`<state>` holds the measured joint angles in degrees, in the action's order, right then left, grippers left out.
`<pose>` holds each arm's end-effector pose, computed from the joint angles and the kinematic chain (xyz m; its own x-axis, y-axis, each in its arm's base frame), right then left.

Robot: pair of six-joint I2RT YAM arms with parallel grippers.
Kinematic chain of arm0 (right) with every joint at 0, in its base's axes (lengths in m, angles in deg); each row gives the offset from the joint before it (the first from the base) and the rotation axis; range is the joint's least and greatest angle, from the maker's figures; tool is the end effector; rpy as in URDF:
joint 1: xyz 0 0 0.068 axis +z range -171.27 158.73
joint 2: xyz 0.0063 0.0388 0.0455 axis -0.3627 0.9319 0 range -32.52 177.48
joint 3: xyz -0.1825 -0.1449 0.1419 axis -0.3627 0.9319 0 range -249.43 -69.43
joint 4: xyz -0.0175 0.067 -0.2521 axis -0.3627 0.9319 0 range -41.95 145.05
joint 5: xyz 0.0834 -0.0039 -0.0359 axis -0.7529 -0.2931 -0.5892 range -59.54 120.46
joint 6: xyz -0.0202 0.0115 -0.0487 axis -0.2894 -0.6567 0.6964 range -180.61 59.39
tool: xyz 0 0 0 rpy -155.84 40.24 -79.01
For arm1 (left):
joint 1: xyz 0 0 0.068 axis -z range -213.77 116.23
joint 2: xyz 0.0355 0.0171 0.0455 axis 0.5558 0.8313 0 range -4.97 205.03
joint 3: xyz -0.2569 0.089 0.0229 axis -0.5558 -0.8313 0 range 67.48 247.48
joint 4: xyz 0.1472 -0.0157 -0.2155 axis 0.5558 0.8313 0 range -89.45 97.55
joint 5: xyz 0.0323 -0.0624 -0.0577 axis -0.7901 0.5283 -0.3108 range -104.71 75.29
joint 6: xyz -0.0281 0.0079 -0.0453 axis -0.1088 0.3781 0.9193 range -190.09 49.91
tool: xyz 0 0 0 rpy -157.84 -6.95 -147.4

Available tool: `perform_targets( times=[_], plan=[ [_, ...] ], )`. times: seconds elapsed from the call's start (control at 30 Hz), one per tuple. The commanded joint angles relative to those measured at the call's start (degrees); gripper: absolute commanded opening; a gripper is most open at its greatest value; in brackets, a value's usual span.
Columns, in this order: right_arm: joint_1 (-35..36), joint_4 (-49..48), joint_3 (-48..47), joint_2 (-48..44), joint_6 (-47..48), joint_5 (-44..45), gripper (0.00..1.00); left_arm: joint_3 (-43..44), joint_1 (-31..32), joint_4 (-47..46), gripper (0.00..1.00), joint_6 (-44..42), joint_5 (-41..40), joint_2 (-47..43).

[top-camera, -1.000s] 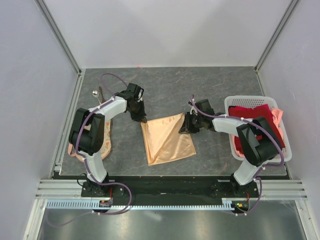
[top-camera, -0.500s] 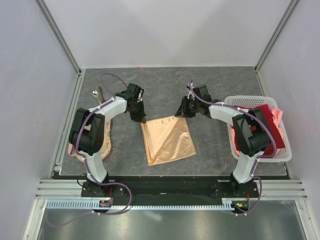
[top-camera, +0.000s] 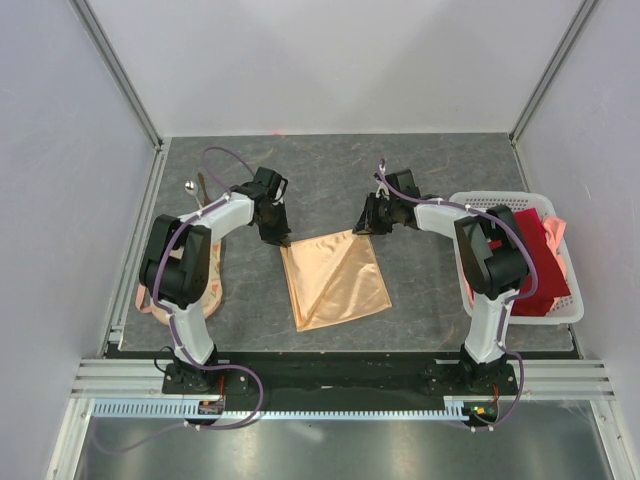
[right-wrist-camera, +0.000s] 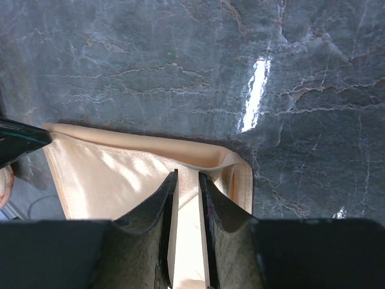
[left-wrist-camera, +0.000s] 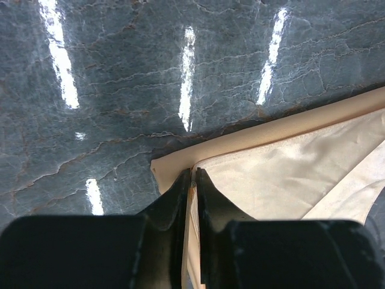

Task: Fold the napkin into a case and place the utensils inside
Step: Smooth out the upper triangle-folded napkin at the center of the board.

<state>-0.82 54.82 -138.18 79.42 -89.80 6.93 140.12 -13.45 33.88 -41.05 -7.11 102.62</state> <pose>0.3763 0.1554 0.1528 -0.8999 0.1416 -0.4125 -0.1400 0.8021 0.5806 0.3505 -0.1348 0.1726 -0.9510 -0.1609 -0.2641 -0.0818 0.9544 -0.2871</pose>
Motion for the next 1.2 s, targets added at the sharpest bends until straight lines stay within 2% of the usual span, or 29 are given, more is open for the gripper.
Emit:
perform_targets(
  times=[0.0, 0.1, 0.23, 0.27, 0.37, 0.4, 0.5, 0.6, 0.8, 0.93, 1.17],
  plan=[
    [-0.23, 0.27, -2.79, 1.35, 1.33, 0.24, 0.27, 3.38, -0.36, 0.52, 0.23, -3.02, -1.88, -1.32],
    [-0.23, 0.71, -2.79, 1.00, 1.50, 0.33, 0.27, 3.82, -0.19, 2.53, 0.34, -3.63, -3.89, -6.14],
    [-0.14, 1.67, -2.97, 0.04, 2.03, 0.33, 0.27, 1.72, 1.13, 4.47, 0.38, -4.34, -4.35, -15.29],
    [-0.14, 1.85, -2.97, -0.23, 2.12, 0.33, 0.27, 0.58, 1.65, 4.47, 0.37, -4.17, -2.95, -16.87],
    [-0.23, 2.29, -3.06, -1.19, 1.60, -0.11, 0.28, -5.21, 5.51, 3.16, 0.27, -1.80, 3.64, -22.59],
    [-0.15, 2.29, -2.79, -1.72, 1.42, -0.37, 0.29, -8.36, 8.66, 2.28, 0.21, 0.04, 5.48, -23.47],
    [0.64, 2.64, -1.39, -4.53, 1.24, -1.43, 0.34, -14.95, 15.16, -2.27, 0.17, 4.25, 7.34, -25.58],
    [3.19, 3.25, 0.45, -8.05, 1.07, -0.55, 0.41, -20.60, 18.78, -8.07, 0.14, 7.42, 7.78, -25.68],
    [9.25, 2.73, 4.75, -11.13, -0.86, -0.90, 0.41, -23.42, 20.55, -9.94, 0.12, 6.12, 7.70, -24.62],
    [12.33, -3.77, 8.10, -10.52, -6.13, -4.07, 0.38, -25.26, 20.73, -10.29, 0.12, 5.68, 8.84, -25.15],
    [14.53, -6.24, 9.42, -7.62, -7.20, -3.54, 0.36, -30.79, 20.73, -10.47, 0.11, 6.38, 7.35, -26.64]
  ],
)
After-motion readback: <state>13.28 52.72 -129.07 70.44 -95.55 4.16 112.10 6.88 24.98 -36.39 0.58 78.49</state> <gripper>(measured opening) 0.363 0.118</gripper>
